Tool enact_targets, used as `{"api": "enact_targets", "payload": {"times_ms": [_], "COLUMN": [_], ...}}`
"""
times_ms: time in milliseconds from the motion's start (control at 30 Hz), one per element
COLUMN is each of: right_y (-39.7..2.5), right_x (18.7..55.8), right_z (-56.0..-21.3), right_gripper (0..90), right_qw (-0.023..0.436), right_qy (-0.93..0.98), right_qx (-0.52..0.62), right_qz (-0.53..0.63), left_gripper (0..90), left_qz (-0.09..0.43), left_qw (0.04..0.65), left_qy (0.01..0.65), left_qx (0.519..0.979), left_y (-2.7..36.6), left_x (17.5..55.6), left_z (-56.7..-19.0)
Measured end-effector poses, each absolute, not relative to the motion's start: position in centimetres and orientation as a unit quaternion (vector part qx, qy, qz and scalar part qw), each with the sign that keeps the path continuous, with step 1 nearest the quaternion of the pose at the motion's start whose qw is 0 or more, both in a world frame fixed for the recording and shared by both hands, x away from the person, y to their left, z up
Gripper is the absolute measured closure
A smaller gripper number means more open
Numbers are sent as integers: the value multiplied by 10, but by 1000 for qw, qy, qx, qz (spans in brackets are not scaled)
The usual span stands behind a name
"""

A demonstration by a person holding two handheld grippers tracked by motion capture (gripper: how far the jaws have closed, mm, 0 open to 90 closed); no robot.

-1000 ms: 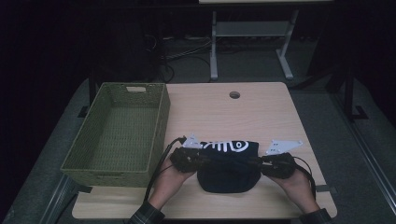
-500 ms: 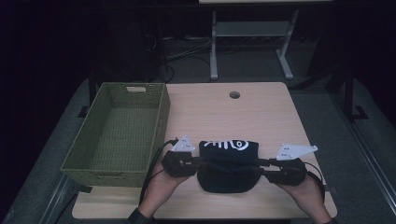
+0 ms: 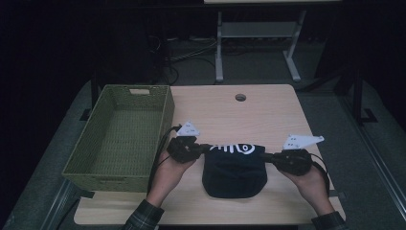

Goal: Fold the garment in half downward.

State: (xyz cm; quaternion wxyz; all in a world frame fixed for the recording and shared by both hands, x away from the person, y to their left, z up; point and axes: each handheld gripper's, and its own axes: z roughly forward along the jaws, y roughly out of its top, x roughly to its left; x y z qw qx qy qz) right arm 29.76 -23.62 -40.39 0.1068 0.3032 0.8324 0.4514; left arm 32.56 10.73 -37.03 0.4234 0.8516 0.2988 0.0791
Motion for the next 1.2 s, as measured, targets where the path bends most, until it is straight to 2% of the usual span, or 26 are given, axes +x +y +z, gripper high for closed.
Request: {"api": "enact_targets", "payload": {"times_ms": [200, 400, 1200], "right_y": [-230, -228, -213], "right_x": [301, 295, 261], "right_z": [-414, -418, -450], "right_gripper": [897, 896, 897], "right_qw": [92, 86, 36], "right_qy": [837, 840, 859], "right_qx": [304, 300, 294], "right_qz": [446, 443, 417], "left_gripper": [900, 900, 900], "left_qz": [73, 67, 46], "left_qw": [409, 392, 339], "left_qy": [316, 320, 302], "left_qx": [853, 860, 890], "left_y": [91, 82, 63], "left_x": [354, 365, 372], "left_z": [-387, -400, -437]}}
